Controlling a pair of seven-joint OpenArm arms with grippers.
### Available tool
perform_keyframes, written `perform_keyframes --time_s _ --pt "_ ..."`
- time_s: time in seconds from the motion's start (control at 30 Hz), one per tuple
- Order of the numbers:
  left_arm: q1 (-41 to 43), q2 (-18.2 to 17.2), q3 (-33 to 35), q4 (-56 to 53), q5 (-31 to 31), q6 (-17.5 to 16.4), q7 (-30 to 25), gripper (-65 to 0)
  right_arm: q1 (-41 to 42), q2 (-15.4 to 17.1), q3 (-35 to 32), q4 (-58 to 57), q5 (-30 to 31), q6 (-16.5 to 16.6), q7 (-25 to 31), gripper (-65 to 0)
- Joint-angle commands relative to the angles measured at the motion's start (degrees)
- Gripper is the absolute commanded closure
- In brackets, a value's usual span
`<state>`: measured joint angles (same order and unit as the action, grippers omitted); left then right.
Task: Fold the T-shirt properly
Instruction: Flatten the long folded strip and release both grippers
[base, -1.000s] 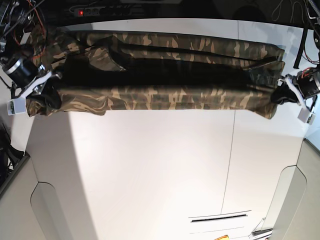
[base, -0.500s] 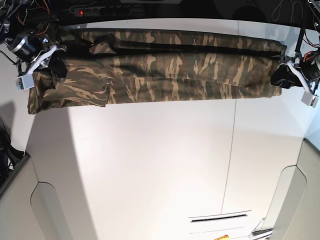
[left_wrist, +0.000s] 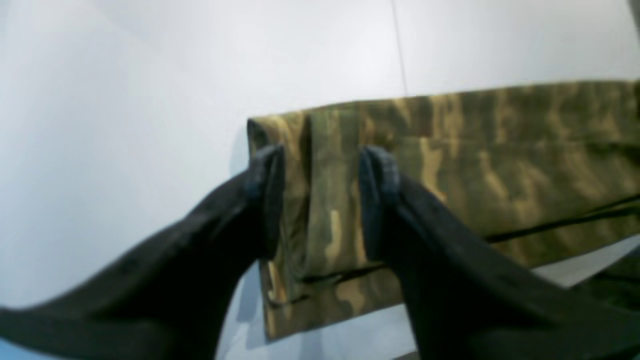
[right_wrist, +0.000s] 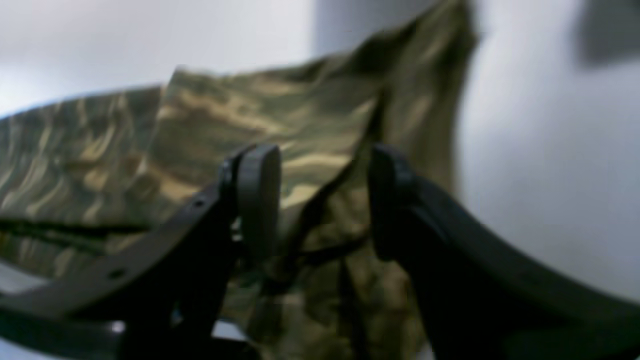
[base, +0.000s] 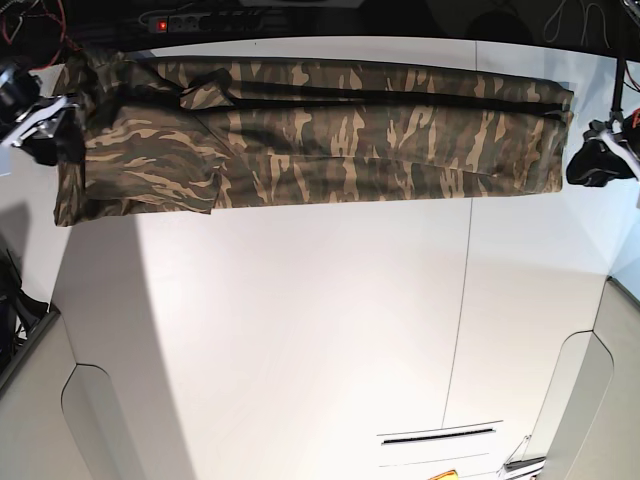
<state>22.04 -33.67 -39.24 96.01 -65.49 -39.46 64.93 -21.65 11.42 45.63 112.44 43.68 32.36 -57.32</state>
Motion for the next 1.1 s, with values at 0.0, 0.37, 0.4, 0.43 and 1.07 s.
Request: perform_keyframes --time_s 0.0,0.37,0.4,0.43,1.07 --pt "-0.1 -1.2 -1.1 0.8 -1.7 -0.5 0.3 -30.9 0.2 0.8 1.3 2.1 1.9 0.2 1.1 -27.7" --pt "3.2 2.8 -1.6 0.2 9.3 -0.5 -9.6 -45.2 0.7 -0.5 -6.2 4.5 2.0 0.7 1.9 0.0" --pt "3.2 3.2 -1.6 -0.2 9.6 -0.5 -9.9 -45.2 0.7 -0.5 -8.1 3.1 0.6 0.7 2.6 0.0" --pt "3.2 3.6 -1.6 -0.7 9.7 -0.5 -10.2 -45.2 0.6 -0.5 -9.9 1.4 -1.4 0.7 3.6 0.0" --pt "3.2 4.3 5.4 -11.6 13.7 -0.5 -16.7 -45.2 1.3 0.0 -16.2 -13.2 -3.3 0.5 9.7 0.0"
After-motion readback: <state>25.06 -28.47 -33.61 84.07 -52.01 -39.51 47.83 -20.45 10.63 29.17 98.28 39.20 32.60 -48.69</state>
